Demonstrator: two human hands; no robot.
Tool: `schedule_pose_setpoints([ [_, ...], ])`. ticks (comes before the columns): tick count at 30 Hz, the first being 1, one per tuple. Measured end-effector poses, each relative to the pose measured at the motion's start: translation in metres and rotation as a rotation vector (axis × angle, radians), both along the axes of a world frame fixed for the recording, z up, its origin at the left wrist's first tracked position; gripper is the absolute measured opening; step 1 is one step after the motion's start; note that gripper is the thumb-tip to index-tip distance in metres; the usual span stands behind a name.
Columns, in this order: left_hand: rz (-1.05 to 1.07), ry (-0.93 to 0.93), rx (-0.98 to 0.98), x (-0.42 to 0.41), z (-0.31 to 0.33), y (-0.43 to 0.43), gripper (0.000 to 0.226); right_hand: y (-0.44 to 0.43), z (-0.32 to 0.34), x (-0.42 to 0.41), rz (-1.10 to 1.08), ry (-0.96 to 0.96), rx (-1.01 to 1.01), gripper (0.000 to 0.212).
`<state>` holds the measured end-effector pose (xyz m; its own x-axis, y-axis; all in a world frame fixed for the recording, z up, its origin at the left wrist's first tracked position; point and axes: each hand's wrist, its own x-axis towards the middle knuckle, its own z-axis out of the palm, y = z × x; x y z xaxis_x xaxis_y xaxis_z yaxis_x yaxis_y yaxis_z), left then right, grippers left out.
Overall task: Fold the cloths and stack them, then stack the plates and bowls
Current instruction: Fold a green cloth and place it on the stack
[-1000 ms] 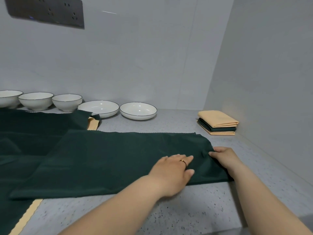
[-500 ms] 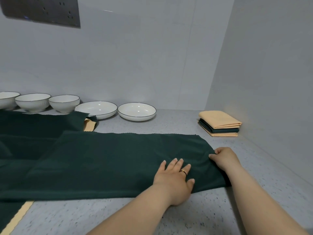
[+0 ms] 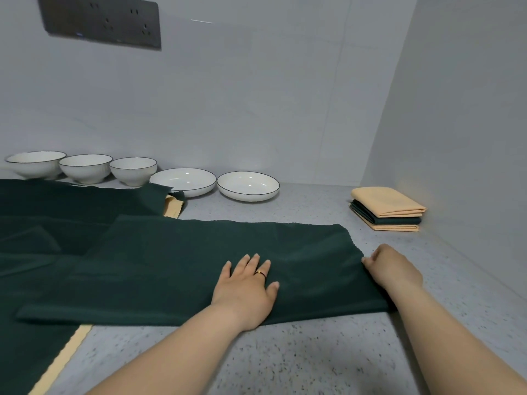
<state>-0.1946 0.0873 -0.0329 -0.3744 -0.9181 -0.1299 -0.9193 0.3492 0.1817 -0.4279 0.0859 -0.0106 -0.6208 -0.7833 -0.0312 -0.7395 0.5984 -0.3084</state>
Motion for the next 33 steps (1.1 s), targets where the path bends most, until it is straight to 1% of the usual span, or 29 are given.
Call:
schedule_pose_setpoints([
  [2, 0.002, 0.007, -0.009, -0.001, -0.001, 0.000, 0.054, 0.005, 0.005, 0.014, 0.059, 0.190, 0.016, 0.033],
  [3, 0.002, 0.011, -0.014, -0.001, -0.001, 0.000, 0.053, 0.007, 0.006, 0.025, 0.124, 0.292, -0.023, 0.036],
  [4, 0.003, 0.016, -0.020, -0.002, -0.001, 0.000, 0.053, 0.008, 0.006, 0.038, 0.216, 0.341, -0.101, 0.038],
  [5, 0.008, 0.024, -0.026, -0.003, -0.002, 0.000, 0.052, 0.010, 0.003, 0.055, 0.337, 0.329, -0.171, 0.039],
  [6, 0.011, 0.035, -0.034, -0.003, -0.002, 0.000, 0.051, 0.012, -0.002, 0.073, 0.470, 0.266, -0.202, 0.041],
  [8, 0.022, 0.059, -0.051, -0.003, -0.001, 0.001, 0.050, 0.016, -0.016, 0.105, 0.665, 0.116, -0.115, 0.045],
  [9, 0.027, 0.066, -0.058, -0.003, -0.001, 0.001, 0.050, 0.016, -0.022, 0.114, 0.705, 0.079, -0.050, 0.046],
  [15, 0.000, 0.016, -0.031, 0.014, 0.000, 0.008, 0.053, 0.018, -0.021, 0.111, 0.727, 0.092, 0.129, 0.054],
  [20, 0.038, -0.036, -0.025, 0.084, 0.002, 0.006, 0.058, 0.021, -0.020, 0.113, 0.727, 0.093, 0.119, 0.054],
  [24, 0.189, -0.091, -0.047, 0.156, 0.004, 0.007, 0.059, 0.022, -0.020, 0.113, 0.724, 0.099, 0.110, 0.054],
  [28, 0.277, -0.114, -0.059, 0.185, 0.002, 0.015, 0.059, 0.023, -0.020, 0.114, 0.716, 0.075, 0.091, 0.055],
  [30, 0.278, -0.090, -0.079, 0.185, 0.002, 0.017, 0.059, 0.026, -0.019, 0.115, 0.715, 0.021, 0.013, 0.056],
  [31, 0.273, -0.066, -0.106, 0.184, 0.001, 0.017, 0.058, 0.029, -0.018, 0.115, 0.718, -0.056, -0.057, 0.057],
  [33, 0.232, -0.002, -0.177, 0.186, 0.001, 0.017, 0.055, 0.039, -0.013, 0.113, 0.733, -0.283, -0.203, 0.056],
])
